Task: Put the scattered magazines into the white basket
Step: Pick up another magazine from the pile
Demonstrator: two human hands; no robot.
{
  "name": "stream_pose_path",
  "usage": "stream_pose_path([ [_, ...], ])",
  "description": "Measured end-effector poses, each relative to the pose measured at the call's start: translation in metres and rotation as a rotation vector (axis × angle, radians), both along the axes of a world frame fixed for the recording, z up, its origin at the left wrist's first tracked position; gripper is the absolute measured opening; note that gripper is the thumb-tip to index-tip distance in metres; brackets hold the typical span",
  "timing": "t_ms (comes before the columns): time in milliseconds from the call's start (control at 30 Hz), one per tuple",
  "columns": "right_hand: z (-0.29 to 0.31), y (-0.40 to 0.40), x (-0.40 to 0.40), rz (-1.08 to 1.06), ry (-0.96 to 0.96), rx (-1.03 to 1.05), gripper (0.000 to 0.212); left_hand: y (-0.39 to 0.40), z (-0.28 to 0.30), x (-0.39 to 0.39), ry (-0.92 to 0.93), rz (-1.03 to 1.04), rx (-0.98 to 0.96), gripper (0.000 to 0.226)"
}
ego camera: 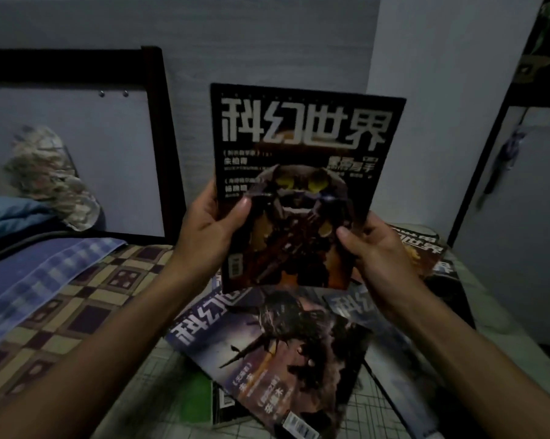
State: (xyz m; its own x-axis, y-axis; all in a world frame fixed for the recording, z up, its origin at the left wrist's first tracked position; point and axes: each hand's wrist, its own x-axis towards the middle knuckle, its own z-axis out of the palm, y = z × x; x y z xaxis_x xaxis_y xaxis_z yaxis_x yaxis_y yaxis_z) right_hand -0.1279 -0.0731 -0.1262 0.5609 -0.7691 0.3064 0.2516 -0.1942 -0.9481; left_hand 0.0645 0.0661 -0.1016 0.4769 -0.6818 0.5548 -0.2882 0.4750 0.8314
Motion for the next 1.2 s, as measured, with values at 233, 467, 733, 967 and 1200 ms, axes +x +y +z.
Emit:
stream_pose_path([
  [233, -0.037, 0.000, 0.000, -0.214, 0.450, -0.599, 0.013, 0.008, -0.093, 0.009, -0.271, 0.295, 0.240, 0.023],
  [467, 0.031, -0.056, 0.034, -0.360, 0.335, -0.600, 0.025, -0.065, -0.032, 0.056, -0.113, 0.478, 0.178, 0.013],
  [733, 0.057, -0.164, 0.103, -0.595, 0.366, -0.634, 0.011, -0.198, 0.015, 0.122, -0.385, 0.624, 0.262, 0.006],
  [967, -0.019, -0.207, 0.117, -0.732, 0.575, -0.579, 0.013, -0.247, -0.062, 0.147, -0.515, 0.736, 0.482, 0.014],
  [1200, -0.027, -0.193, 0.119, -0.766, 0.554, -0.643, 0.010, -0.250, -0.056, 0.134, -0.499, 0.752, 0.452, 0.020],
])
